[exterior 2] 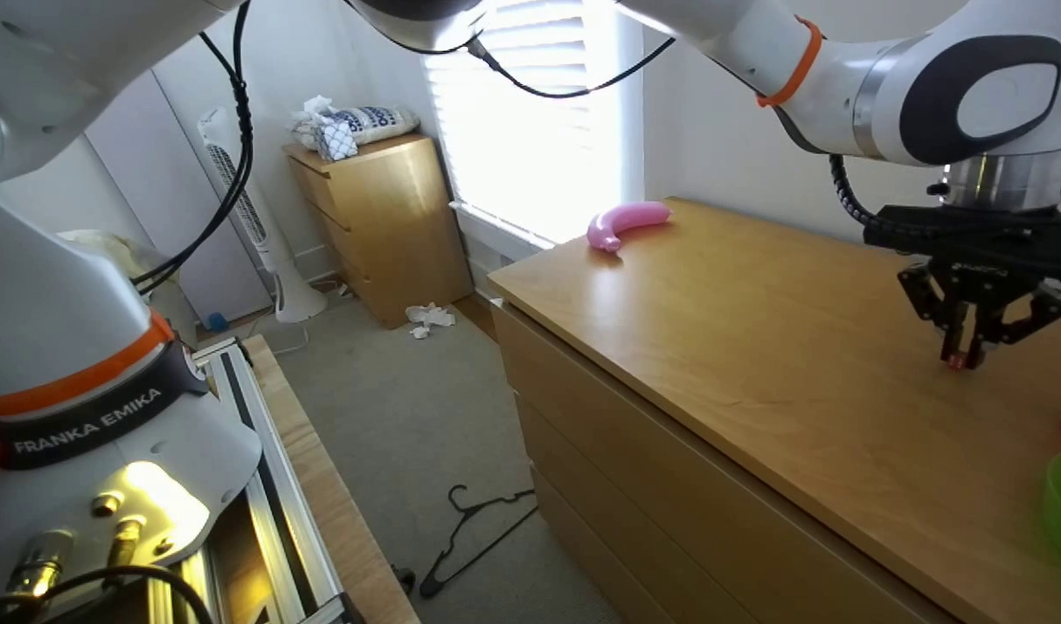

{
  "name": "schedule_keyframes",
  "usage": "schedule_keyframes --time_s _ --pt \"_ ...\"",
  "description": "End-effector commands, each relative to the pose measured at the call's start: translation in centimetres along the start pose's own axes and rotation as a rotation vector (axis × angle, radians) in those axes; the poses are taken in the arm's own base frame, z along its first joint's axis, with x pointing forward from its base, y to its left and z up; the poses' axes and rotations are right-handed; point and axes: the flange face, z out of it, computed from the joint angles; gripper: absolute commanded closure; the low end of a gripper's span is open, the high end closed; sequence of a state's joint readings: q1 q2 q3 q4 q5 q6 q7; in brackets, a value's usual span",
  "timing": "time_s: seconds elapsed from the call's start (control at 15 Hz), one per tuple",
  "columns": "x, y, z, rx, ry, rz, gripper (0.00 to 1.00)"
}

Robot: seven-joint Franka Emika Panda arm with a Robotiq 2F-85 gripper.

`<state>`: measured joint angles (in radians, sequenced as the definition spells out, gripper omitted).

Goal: Put the die in the green bowl

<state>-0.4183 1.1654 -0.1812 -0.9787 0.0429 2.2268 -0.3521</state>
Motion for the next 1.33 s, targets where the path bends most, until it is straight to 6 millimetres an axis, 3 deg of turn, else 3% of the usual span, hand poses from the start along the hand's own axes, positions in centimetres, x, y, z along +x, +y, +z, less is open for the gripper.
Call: schedule_keyframes --time_s 0.0,0.27,0.47,1.0,1.27 --pt "-1.1 -0.4 -2.7 -0.055 -0.116 0.155 0.96" --pt "-2.6 0.3 -7.2 -0.151 -0.227 0.263 0.96" --pt "-4.1 1.9 -10.3 -0.187 -0.251 0.3 0.96" --pt "-10.2 11.5 -15.9 -0.147 -0.21 0.599 0.96" --pt "-12.4 14.3 -17.8 -0.138 -0.17 0.719 0.96"
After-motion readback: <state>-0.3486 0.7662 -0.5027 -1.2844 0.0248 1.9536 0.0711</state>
